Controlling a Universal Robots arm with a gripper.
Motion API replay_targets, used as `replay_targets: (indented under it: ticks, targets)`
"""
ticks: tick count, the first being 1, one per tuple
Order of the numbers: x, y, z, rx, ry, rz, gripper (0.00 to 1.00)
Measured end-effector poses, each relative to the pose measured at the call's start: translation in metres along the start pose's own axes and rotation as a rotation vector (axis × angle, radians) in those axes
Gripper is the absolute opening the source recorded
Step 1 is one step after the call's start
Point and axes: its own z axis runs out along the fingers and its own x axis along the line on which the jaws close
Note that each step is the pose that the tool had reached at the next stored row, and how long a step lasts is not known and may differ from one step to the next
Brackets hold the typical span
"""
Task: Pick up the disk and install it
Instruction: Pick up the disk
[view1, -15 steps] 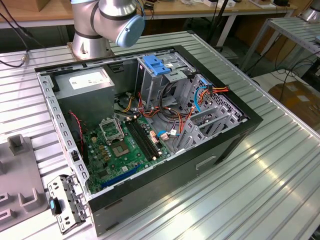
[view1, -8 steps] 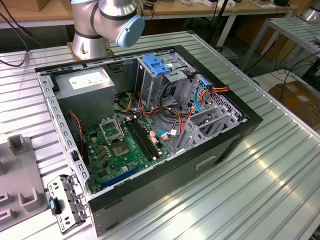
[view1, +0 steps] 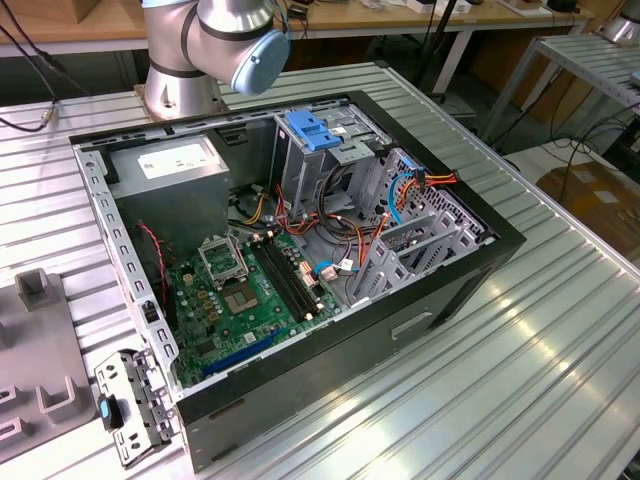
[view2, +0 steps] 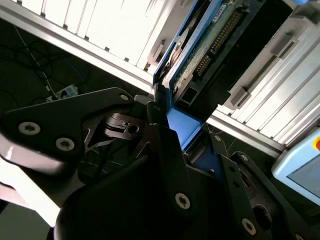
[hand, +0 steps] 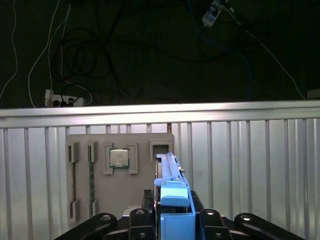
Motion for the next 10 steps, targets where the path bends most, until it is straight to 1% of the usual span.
replay_targets:
  ticks: [10]
  targets:
    - [-0.0001, 0.0001, -0.0061, 0.0000, 0.0000, 0.000, 0.37]
